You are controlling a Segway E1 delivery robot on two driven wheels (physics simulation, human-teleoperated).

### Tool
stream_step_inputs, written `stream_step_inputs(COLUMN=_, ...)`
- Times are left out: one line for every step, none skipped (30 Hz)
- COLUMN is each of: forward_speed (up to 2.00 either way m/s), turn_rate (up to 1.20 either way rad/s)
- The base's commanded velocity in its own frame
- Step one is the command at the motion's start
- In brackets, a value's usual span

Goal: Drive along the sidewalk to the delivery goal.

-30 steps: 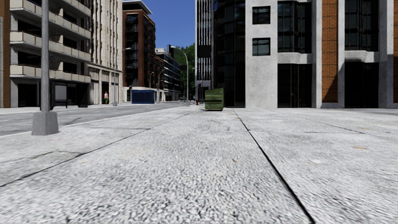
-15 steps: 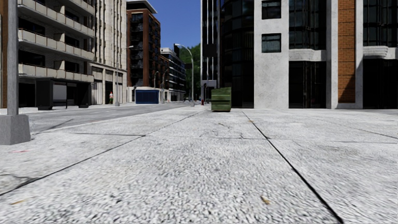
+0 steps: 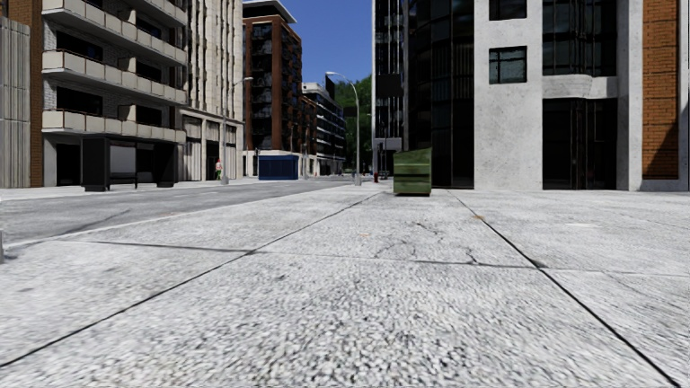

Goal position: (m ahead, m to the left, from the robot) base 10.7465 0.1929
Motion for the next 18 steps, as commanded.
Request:
stream_step_inputs(forward_speed=2.00, turn_rate=0.29)
stream_step_inputs(forward_speed=2.00, turn_rate=0.28)
stream_step_inputs(forward_speed=2.00, turn_rate=0.00)
stream_step_inputs(forward_speed=2.00, turn_rate=0.00)
stream_step_inputs(forward_speed=2.00, turn_rate=0.00)
stream_step_inputs(forward_speed=2.00, turn_rate=0.00)
stream_step_inputs(forward_speed=2.00, turn_rate=0.00)
stream_step_inputs(forward_speed=2.00, turn_rate=0.00)
stream_step_inputs(forward_speed=2.00, turn_rate=0.00)
stream_step_inputs(forward_speed=2.00, turn_rate=0.00)
stream_step_inputs(forward_speed=2.00, turn_rate=0.00)
stream_step_inputs(forward_speed=2.00, turn_rate=0.00)
stream_step_inputs(forward_speed=2.00, turn_rate=0.00)
stream_step_inputs(forward_speed=2.00, turn_rate=0.00)
stream_step_inputs(forward_speed=2.00, turn_rate=0.00)
stream_step_inputs(forward_speed=2.00, turn_rate=0.00)
stream_step_inputs(forward_speed=2.00, turn_rate=0.00)
stream_step_inputs(forward_speed=2.00, turn_rate=0.00)
